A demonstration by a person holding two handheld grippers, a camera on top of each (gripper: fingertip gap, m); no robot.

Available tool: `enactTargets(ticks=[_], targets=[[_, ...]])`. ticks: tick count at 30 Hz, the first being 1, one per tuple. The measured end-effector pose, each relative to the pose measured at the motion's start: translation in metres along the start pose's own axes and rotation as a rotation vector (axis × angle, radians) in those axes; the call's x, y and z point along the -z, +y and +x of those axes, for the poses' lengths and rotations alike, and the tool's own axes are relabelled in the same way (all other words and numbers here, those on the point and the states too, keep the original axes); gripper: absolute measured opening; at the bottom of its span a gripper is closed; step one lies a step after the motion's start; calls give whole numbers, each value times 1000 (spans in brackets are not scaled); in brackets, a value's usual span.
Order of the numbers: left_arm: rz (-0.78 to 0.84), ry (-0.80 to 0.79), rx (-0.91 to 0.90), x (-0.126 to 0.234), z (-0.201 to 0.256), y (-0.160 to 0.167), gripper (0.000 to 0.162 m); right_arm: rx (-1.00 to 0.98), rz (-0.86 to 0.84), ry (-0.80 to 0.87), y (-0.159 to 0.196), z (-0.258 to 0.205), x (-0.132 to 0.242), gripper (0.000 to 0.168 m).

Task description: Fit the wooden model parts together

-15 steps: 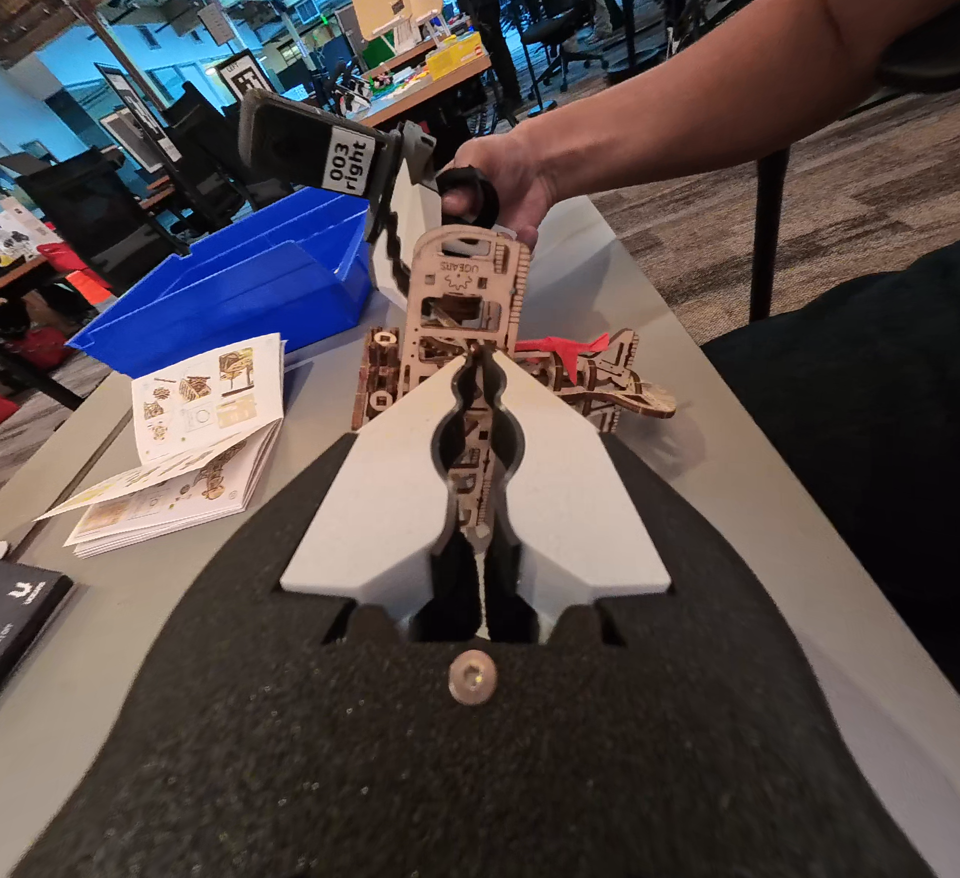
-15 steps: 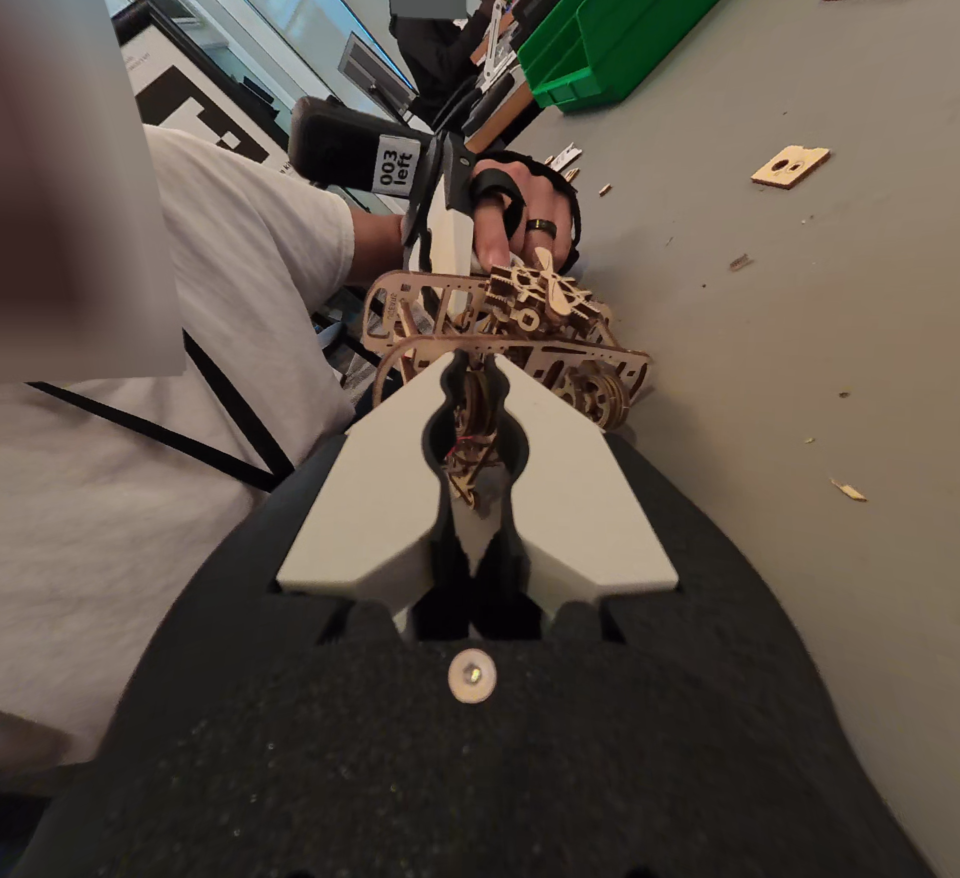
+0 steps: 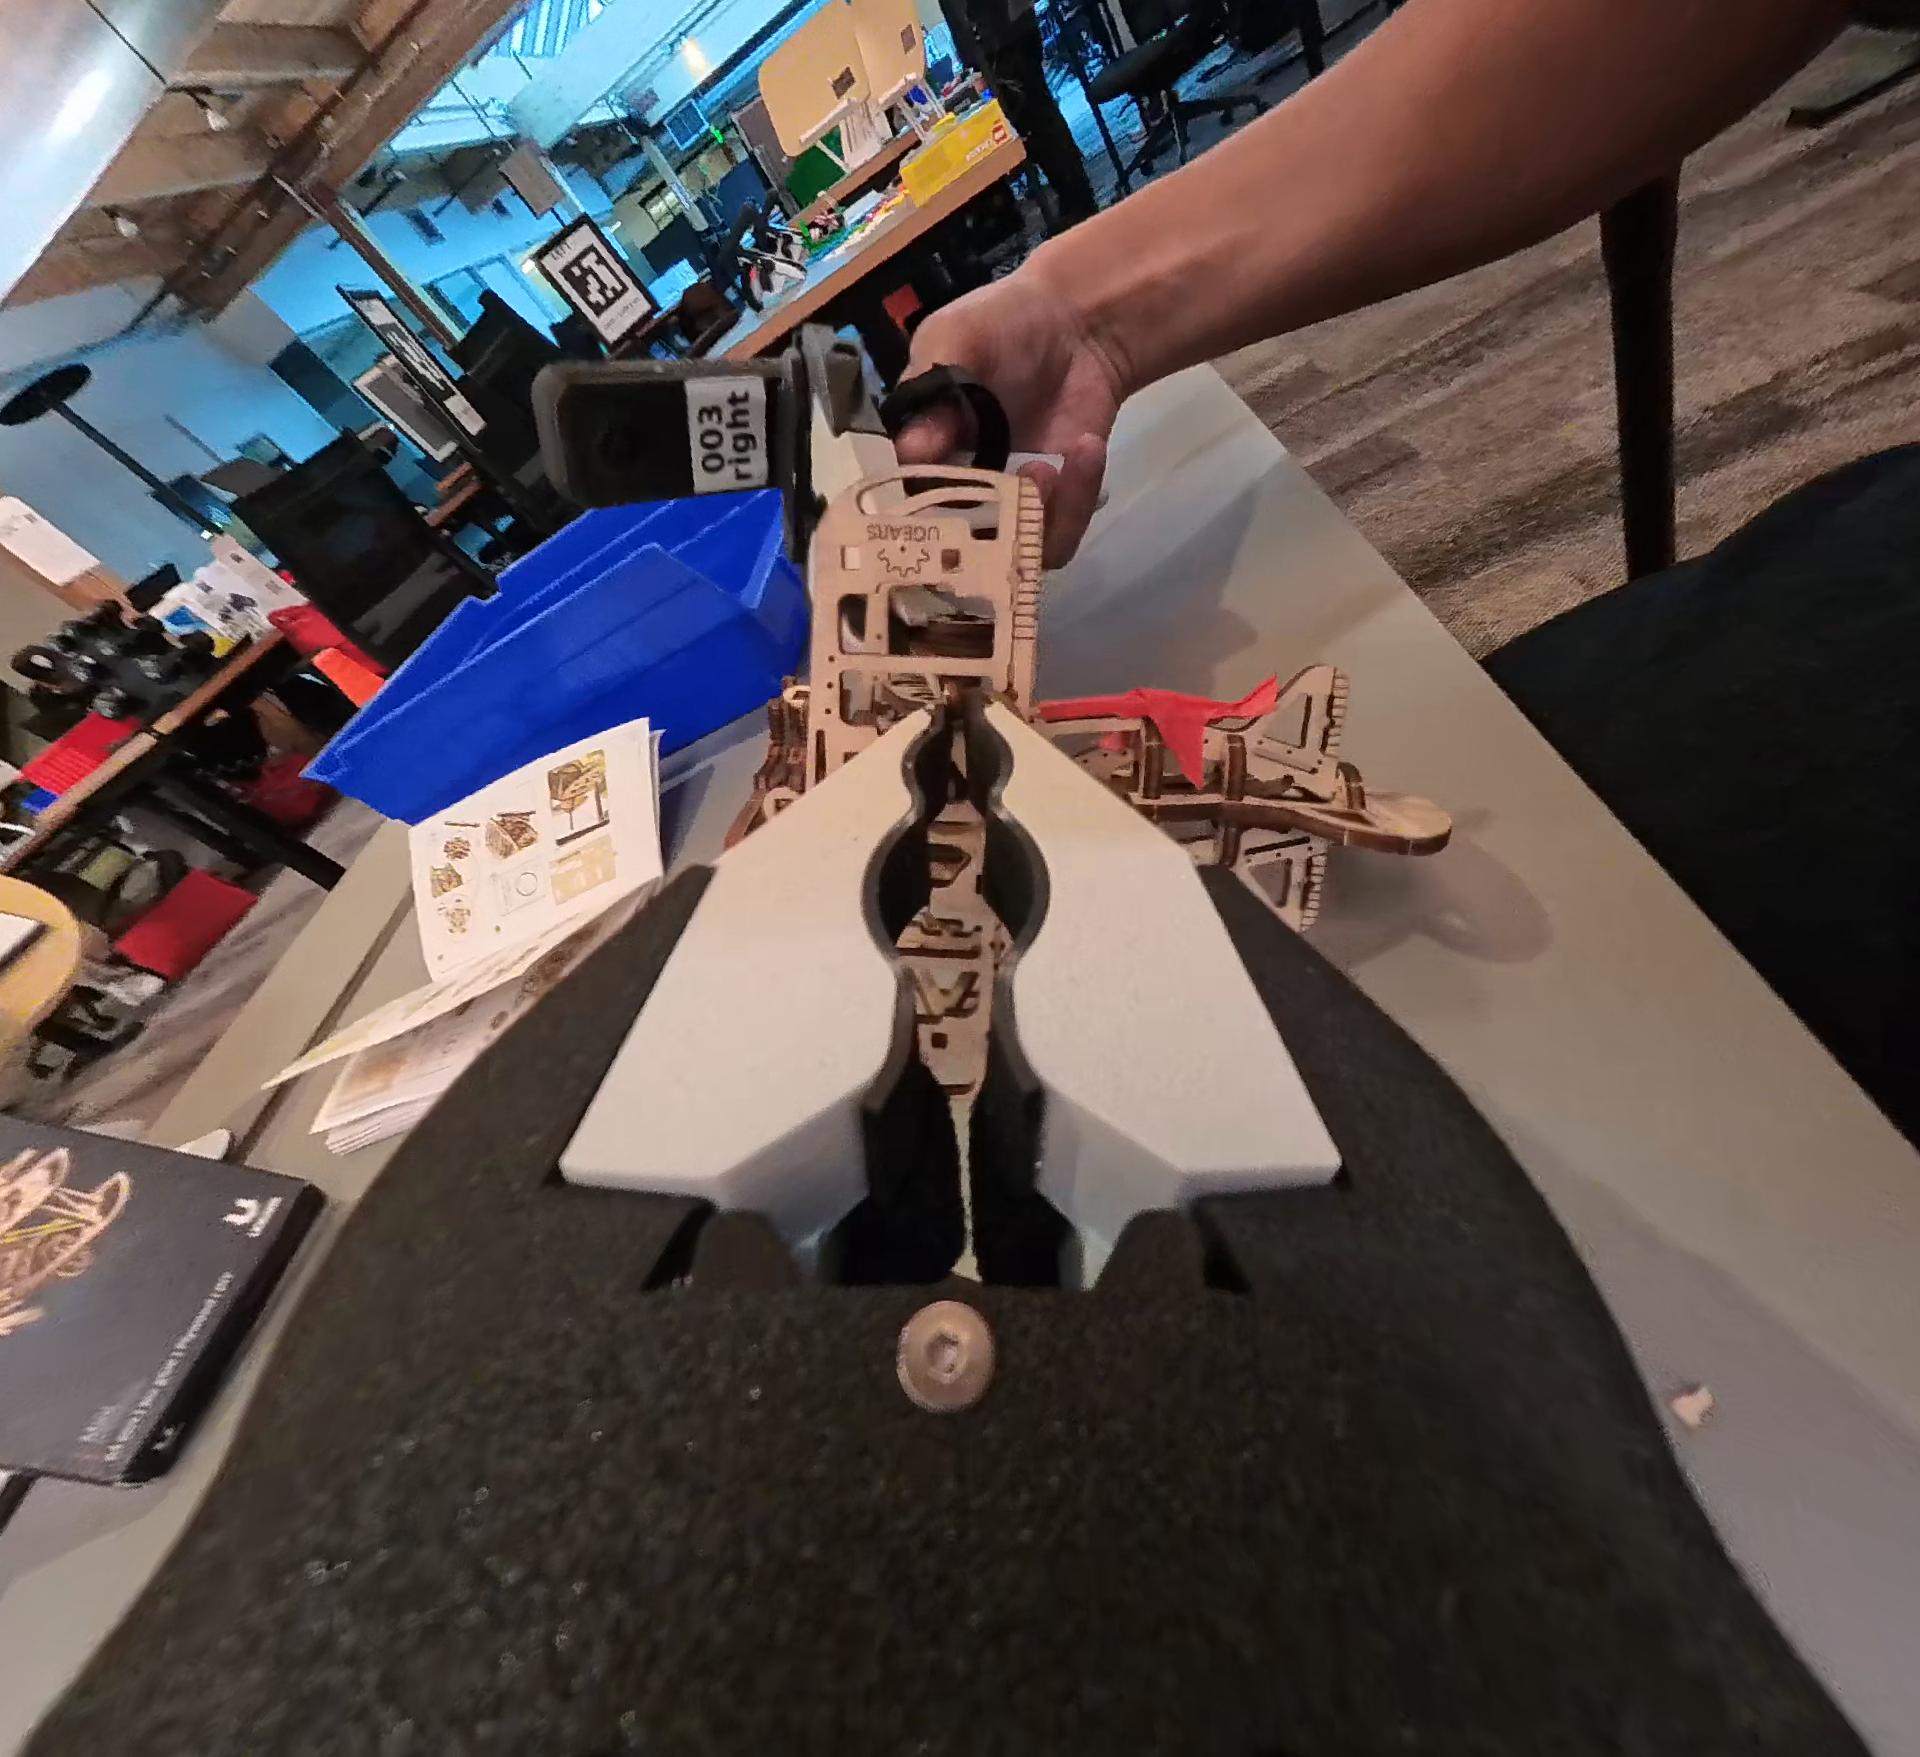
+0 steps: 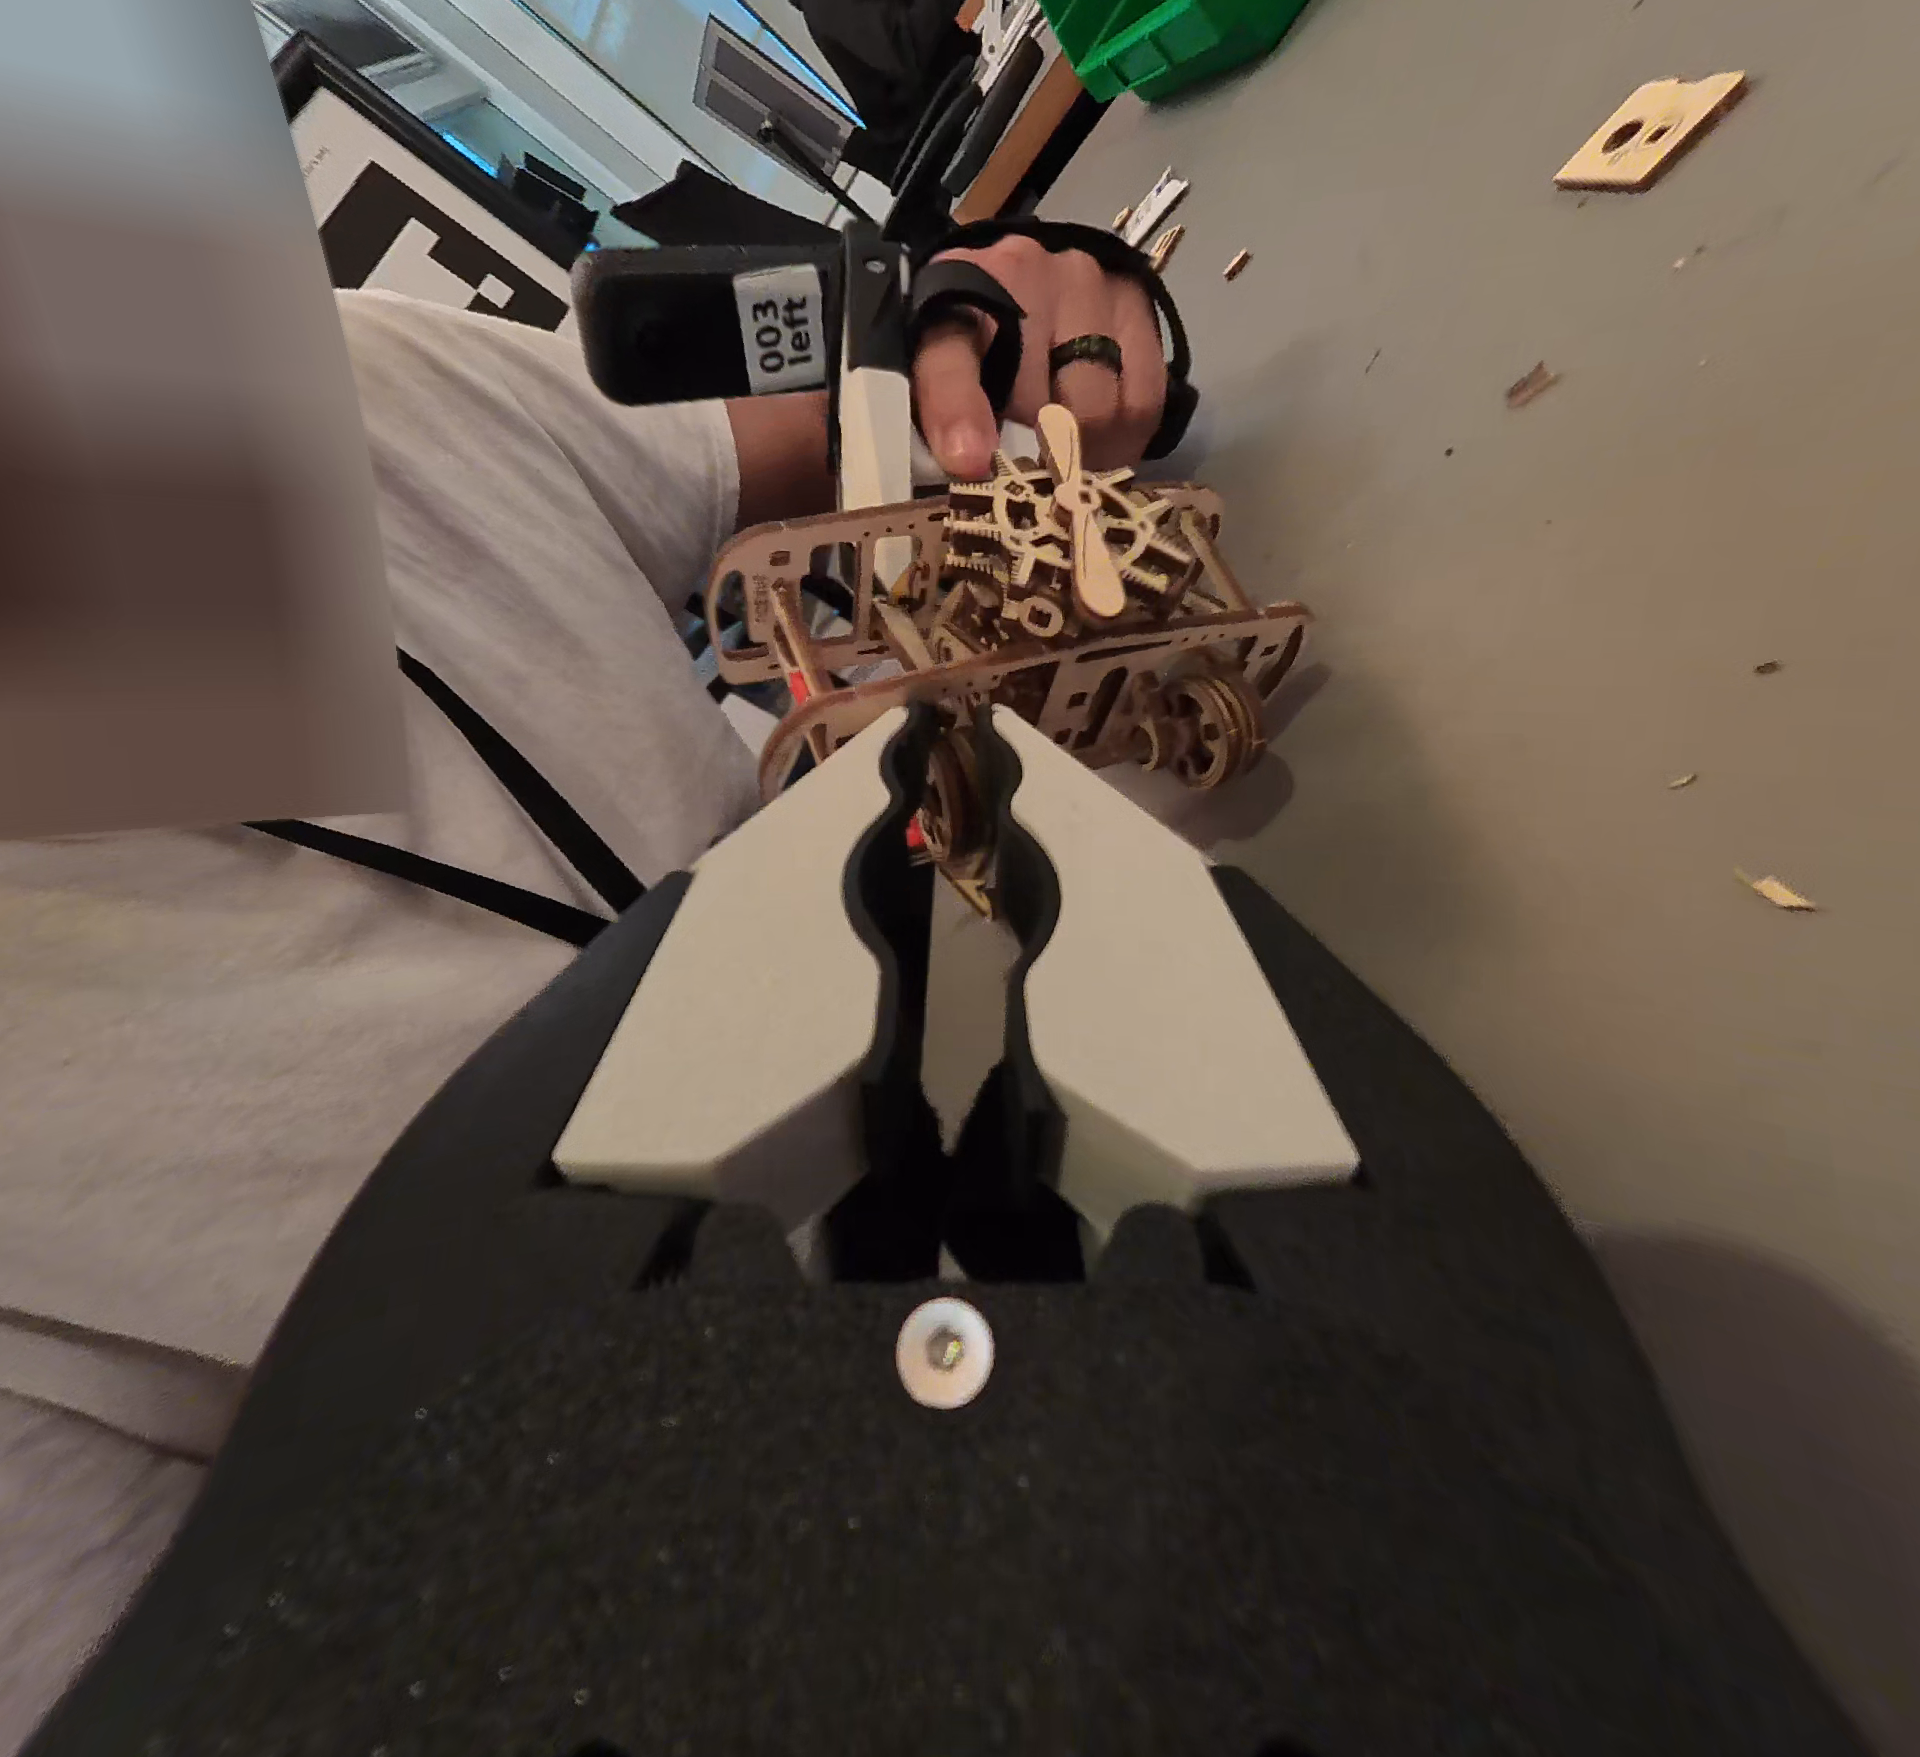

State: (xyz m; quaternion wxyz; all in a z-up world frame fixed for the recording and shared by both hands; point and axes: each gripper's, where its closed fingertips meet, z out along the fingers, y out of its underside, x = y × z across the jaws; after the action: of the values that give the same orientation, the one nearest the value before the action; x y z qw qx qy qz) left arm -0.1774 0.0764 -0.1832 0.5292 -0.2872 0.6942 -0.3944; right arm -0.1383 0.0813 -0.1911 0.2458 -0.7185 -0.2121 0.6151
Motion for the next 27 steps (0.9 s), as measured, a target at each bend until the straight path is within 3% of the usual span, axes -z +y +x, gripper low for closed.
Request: enactTargets(ticks=[9,22,24,27], targets=[[20,5,-34,-2,6,-1,0,-66,48,-171,-1,-13,-2,3],[-7,-19,19,2,-2,5,1,-119,71,-168,-6,-7,-1,0],[-18,-21,39,5,-5,8,11,-132,79,-167,-8,-6,0,0],[-16,-32,71,12,-12,11,14,-149,99,-158,-11,-2,3,0]])
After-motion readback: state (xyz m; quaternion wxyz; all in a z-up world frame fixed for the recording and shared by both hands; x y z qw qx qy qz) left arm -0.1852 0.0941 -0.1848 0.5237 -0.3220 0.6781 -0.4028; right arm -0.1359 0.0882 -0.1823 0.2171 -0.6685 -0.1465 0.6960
